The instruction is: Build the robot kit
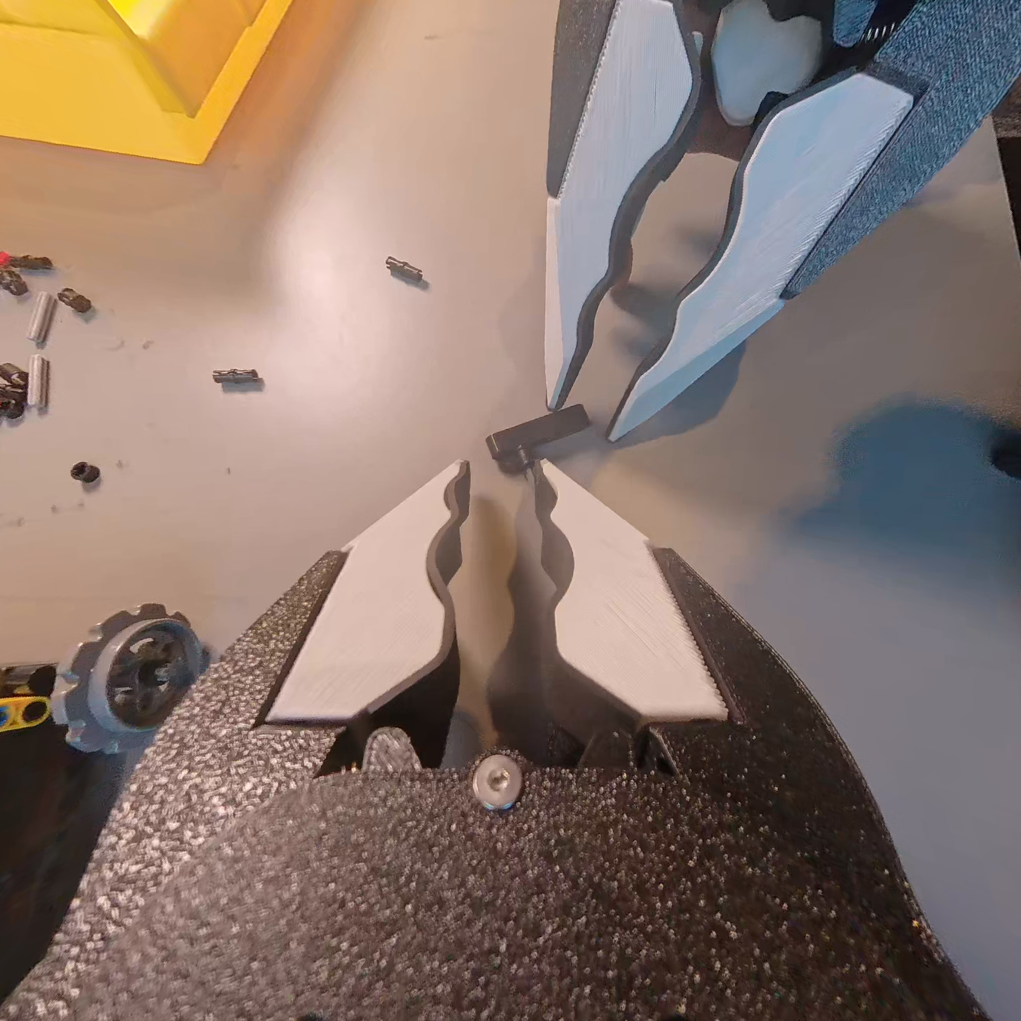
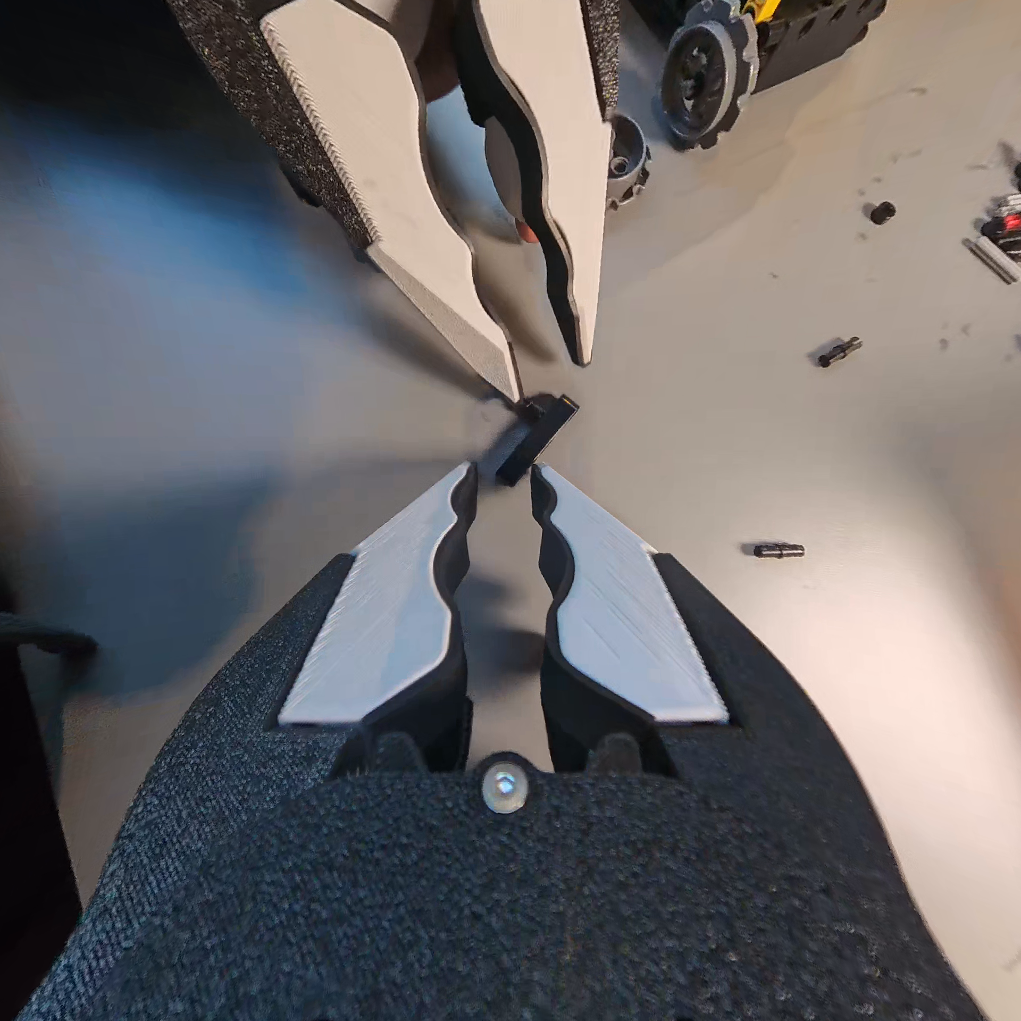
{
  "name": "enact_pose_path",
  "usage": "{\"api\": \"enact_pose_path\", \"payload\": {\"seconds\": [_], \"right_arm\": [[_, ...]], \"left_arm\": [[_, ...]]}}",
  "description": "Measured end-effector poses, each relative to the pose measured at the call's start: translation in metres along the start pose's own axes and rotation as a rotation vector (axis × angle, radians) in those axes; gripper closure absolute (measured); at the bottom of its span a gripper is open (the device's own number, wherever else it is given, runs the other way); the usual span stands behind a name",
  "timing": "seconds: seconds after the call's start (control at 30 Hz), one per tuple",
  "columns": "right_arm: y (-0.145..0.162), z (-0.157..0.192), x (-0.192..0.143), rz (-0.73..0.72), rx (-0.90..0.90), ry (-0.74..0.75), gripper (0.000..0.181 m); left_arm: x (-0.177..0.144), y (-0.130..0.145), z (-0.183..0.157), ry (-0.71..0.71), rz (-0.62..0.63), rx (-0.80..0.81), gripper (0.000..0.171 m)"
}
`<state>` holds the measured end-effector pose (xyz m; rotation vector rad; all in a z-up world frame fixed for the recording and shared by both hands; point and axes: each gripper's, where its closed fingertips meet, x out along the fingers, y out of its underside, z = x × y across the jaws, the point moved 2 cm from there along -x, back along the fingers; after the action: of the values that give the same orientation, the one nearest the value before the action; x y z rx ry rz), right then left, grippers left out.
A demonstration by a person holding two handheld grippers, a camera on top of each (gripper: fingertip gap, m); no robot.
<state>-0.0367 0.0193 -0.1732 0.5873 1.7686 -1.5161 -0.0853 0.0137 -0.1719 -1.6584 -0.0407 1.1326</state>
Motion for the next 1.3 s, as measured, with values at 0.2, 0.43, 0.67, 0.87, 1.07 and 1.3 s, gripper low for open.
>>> {"api": "enact_pose_path", "payload": {"seconds": [0.2, 0.43, 0.67, 0.87, 1.07, 1.3], "right_arm": [[-0.003, -0.035, -0.043, -0.196, 0.037, 0.046, 0.153], [0.025, -0.079, -0.052, -0.165, 0.05, 0.08, 0.155], [0.025, -0.097, -0.018, -0.041, 0.066, 0.032, 0.155], [0.025, -0.098, -0.012, 0.048, 0.045, -0.033, 0.164], [0.019, -0.097, -0.014, -0.003, -0.005, -0.006, 0.166], [-0.077, -0.048, -0.059, -0.637, -0.28, 0.149, 0.165]], "left_arm": [[-0.016, -0.017, 0.011, -0.051, -0.122, -0.007, 0.153], [-0.024, -0.024, 0.027, -0.131, -0.209, -0.032, 0.154], [-0.02, -0.018, 0.026, -0.124, -0.18, -0.023, 0.155], [-0.021, -0.016, 0.027, -0.12, -0.177, -0.026, 0.156], [-0.024, -0.02, 0.026, -0.09, -0.212, -0.064, 0.157], [-0.06, -0.061, 0.025, 0.288, -0.601, -0.527, 0.15]]}}
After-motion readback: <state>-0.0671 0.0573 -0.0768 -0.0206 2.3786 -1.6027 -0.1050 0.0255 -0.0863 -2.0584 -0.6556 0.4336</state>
